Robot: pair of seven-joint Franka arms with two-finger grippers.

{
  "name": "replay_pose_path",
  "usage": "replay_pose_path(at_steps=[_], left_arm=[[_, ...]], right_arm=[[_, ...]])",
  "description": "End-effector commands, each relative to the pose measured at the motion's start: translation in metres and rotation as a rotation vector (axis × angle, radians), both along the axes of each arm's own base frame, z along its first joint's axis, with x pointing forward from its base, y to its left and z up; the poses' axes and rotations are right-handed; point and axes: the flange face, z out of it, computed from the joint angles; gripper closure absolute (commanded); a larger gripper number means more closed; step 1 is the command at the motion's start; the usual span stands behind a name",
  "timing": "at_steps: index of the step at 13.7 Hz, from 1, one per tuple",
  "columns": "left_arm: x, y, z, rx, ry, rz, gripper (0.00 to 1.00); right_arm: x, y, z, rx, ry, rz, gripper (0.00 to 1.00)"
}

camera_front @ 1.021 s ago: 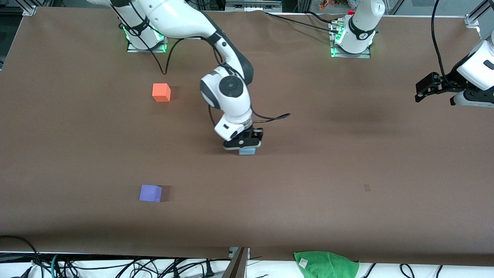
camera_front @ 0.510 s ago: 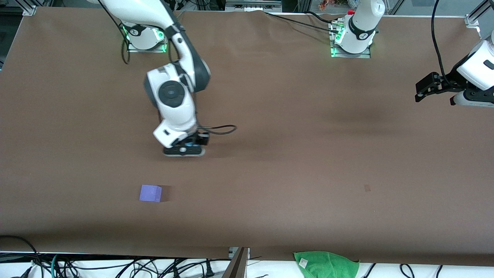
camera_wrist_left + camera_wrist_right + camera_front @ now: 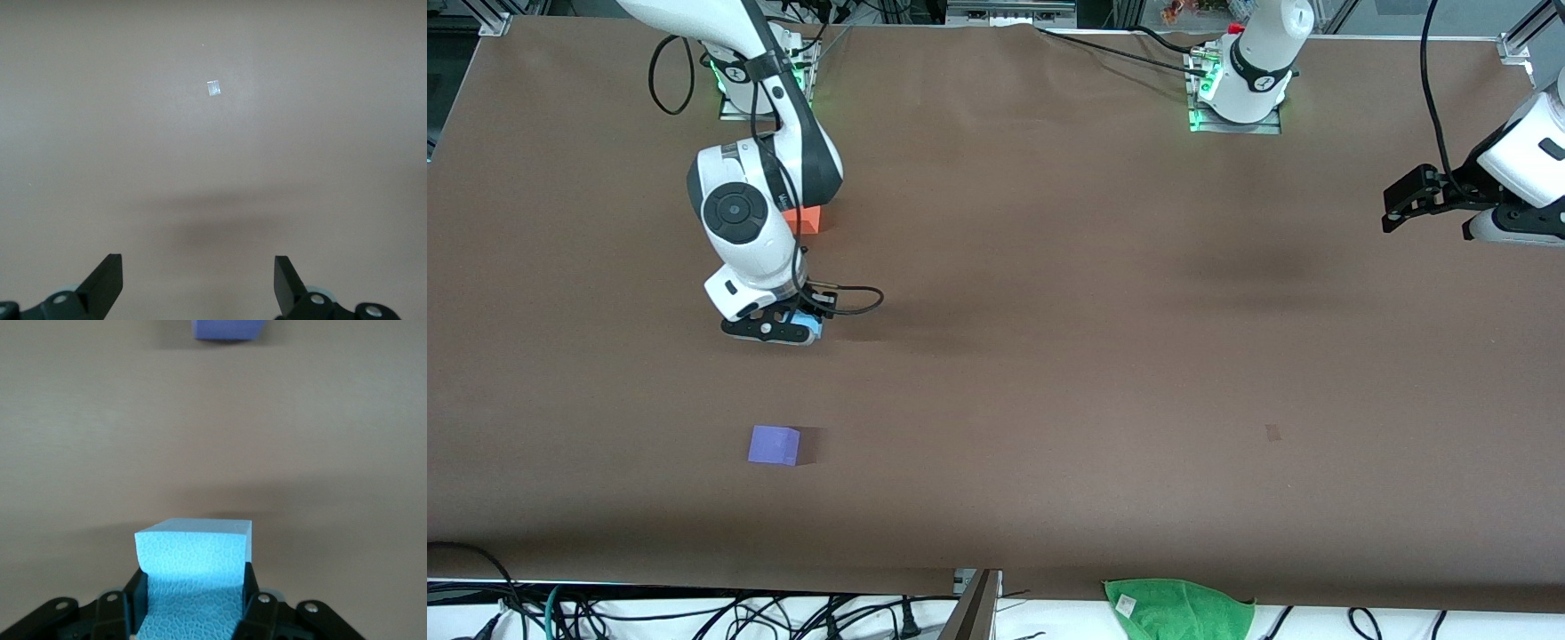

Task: Place blue block between orange and purple blocks
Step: 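Carry the blue cube with the right gripper toward the orange cube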

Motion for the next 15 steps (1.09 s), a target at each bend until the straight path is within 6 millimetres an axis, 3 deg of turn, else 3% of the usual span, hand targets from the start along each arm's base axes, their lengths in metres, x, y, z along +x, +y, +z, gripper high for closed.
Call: replay_pose_path(at_steps=[1,3,8,15], left_arm=[[-0.001,-0.002,0.009,-0.001,0.0,0.002,0.0],[0.0,-0.002,0.009,-0.001,0.0,0.0,0.0],[0.01,-0.002,0.011,0.0,-0.009,0.0,0.0],[0.006,-0.002,0.009,0.001,0.025,0.001,0.0]], right_arm=[[-0.025,-0.032,-0.01,0.032,-0.02,0.012,0.69],[-0.033,-0.05,-0.019,0.054,-0.017,0.007,0.69],[-0.047,-0.06,-0.034,0.129,0.016,-0.028,0.69],[-0.044,-0.094,-0.049,0.182,0.044,0.077,0.69]])
